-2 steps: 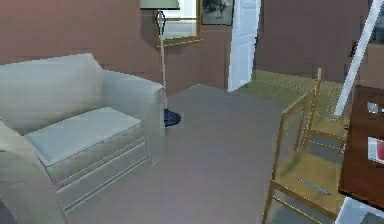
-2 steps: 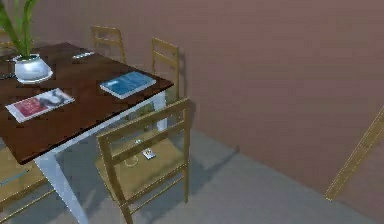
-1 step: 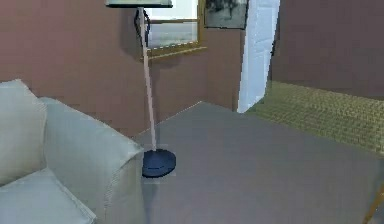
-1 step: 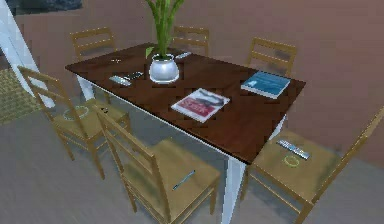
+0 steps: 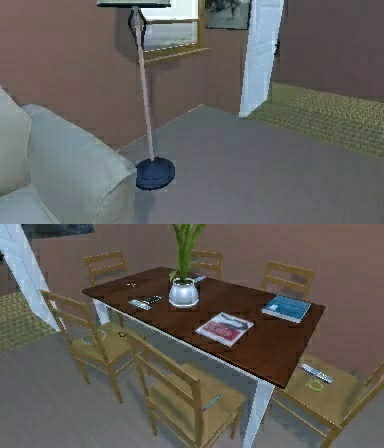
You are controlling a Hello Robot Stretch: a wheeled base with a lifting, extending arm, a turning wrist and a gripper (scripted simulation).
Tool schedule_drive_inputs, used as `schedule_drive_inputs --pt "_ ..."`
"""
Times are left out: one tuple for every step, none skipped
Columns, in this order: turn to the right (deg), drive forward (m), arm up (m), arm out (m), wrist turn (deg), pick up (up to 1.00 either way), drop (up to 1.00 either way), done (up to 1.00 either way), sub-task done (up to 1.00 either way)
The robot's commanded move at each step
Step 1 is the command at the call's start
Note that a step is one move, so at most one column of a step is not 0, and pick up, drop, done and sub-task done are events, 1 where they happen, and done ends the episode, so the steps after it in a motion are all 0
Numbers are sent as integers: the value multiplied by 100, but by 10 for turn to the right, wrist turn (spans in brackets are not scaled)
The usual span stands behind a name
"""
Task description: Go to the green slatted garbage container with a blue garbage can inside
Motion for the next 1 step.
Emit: schedule_drive_inputs --pt "330 0 0 0 0 0 0 0 0"
